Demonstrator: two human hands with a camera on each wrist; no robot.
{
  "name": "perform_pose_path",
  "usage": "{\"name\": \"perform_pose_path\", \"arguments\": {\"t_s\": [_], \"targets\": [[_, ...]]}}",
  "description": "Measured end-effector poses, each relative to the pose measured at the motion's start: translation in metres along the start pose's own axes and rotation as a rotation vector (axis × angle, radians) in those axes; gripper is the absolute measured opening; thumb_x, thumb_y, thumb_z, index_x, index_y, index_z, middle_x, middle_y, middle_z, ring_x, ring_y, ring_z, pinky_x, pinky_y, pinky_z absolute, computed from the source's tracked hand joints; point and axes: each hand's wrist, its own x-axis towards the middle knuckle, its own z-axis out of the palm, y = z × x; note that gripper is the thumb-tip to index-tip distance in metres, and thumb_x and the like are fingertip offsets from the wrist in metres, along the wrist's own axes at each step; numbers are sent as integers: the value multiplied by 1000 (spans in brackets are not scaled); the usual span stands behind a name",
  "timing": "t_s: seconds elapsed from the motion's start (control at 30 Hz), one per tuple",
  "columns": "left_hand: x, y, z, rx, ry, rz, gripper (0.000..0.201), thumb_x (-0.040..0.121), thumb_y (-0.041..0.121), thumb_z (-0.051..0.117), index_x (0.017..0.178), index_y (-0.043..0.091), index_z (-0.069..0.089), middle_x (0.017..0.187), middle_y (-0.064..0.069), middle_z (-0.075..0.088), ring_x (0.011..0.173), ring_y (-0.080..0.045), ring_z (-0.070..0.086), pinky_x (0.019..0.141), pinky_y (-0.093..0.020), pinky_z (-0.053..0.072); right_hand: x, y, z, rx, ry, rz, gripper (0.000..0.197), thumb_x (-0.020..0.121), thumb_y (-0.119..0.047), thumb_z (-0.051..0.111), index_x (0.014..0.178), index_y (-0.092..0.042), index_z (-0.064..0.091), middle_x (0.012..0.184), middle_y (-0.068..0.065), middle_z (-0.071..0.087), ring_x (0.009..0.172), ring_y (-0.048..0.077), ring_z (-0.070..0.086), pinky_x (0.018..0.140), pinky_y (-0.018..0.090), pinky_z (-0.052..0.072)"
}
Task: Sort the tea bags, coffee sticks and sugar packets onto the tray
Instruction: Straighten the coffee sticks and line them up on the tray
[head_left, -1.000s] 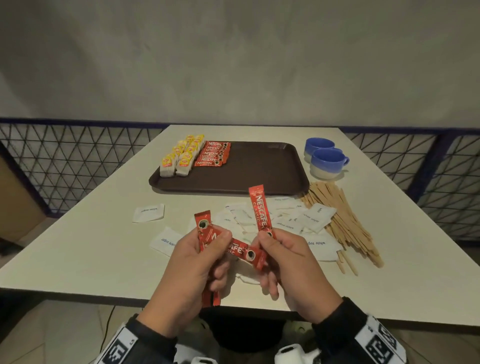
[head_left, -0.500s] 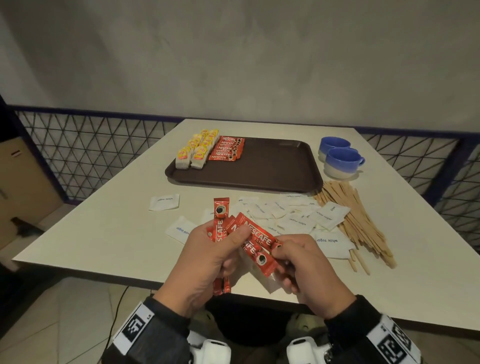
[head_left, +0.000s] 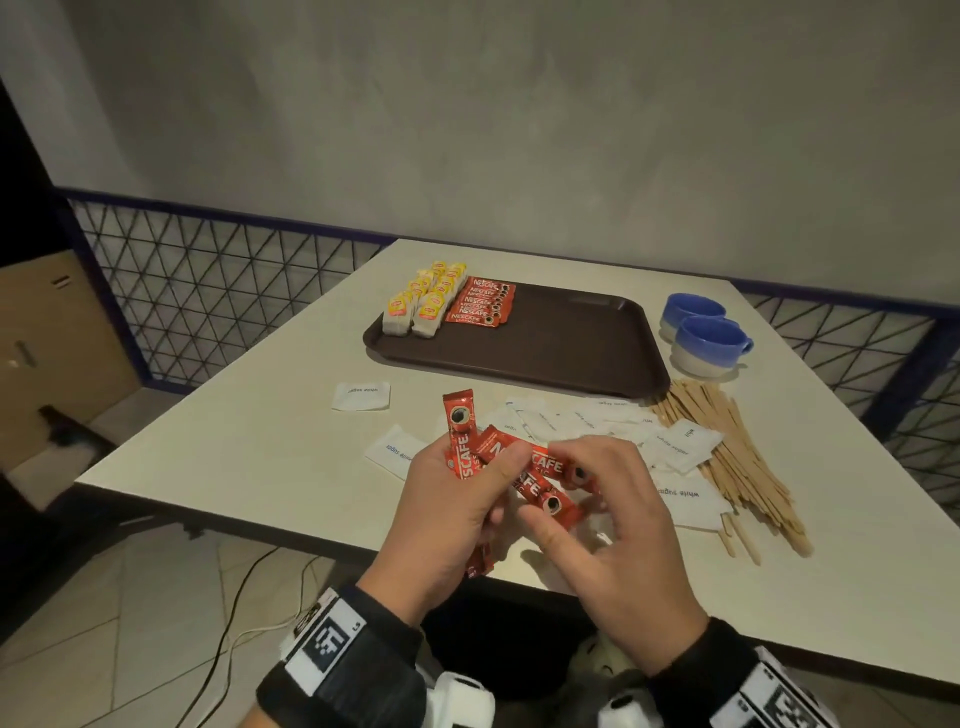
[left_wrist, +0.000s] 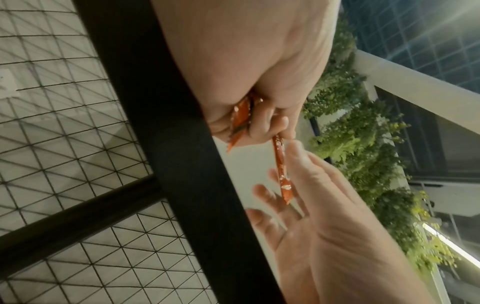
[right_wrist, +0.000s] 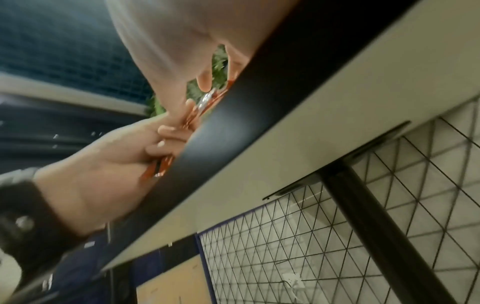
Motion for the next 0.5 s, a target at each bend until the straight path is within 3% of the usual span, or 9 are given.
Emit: {"name": "perform_pose_path", "arguments": {"t_s": [0.1, 0.17, 0.23, 0.3, 0.4, 0.5], "targets": [[-2, -1, 0, 26, 6, 48, 16, 88, 30, 78, 78, 24, 69, 59, 4, 59, 52, -10, 51, 60, -26, 48, 0, 4, 3, -67, 7, -94, 30, 89, -24, 73, 119, -23, 68, 113, -11, 60, 111, 7, 58, 90, 15, 48], [-3, 1, -1, 53, -8, 77, 16, 89, 29, 78, 79, 22, 67, 58, 7, 59, 53, -8, 51, 55, -19, 43, 1, 3, 0, 7, 43, -40, 24, 89, -22, 74, 113, -23, 71, 108, -14, 65, 107, 14, 63, 87, 24, 54], [-5, 2, -1, 71, -4, 106, 12, 89, 27, 77, 84, 21, 69, 63, 11, 66, 58, -3, 59, 59, -16, 45, 7, -3, -6, 116, 25, 40, 25, 85, -13, 77, 106, -25, 73, 104, -9, 69, 104, 18, 66, 85, 33, 57], [-7, 3, -4, 61, 27, 138, 10, 88, 27, 78, 83, 23, 70, 64, 11, 67, 59, -1, 61, 59, -15, 46, 20, -15, -15, 195, -60, 79, 23, 83, -9, 79, 100, -25, 76, 99, -3, 72, 96, 20, 68, 82, 40, 58], [-10, 6, -11, 34, 72, 174, 10, 84, 29, 80, 81, 23, 72, 61, 10, 65, 53, -2, 58, 54, -16, 44, 49, -34, -29, 98, -253, 46, 10, 84, -18, 79, 92, -24, 76, 90, -3, 73, 84, 21, 69, 75, 42, 58], [-7, 15, -23, 57, 100, 206, 19, 75, 41, 81, 82, 25, 73, 64, 10, 67, 56, -2, 60, 59, -19, 45, 82, -53, -33, -52, -462, 0, 18, 87, -23, 78, 102, -27, 70, 93, -7, 73, 81, 16, 73, 72, 40, 61]]}}
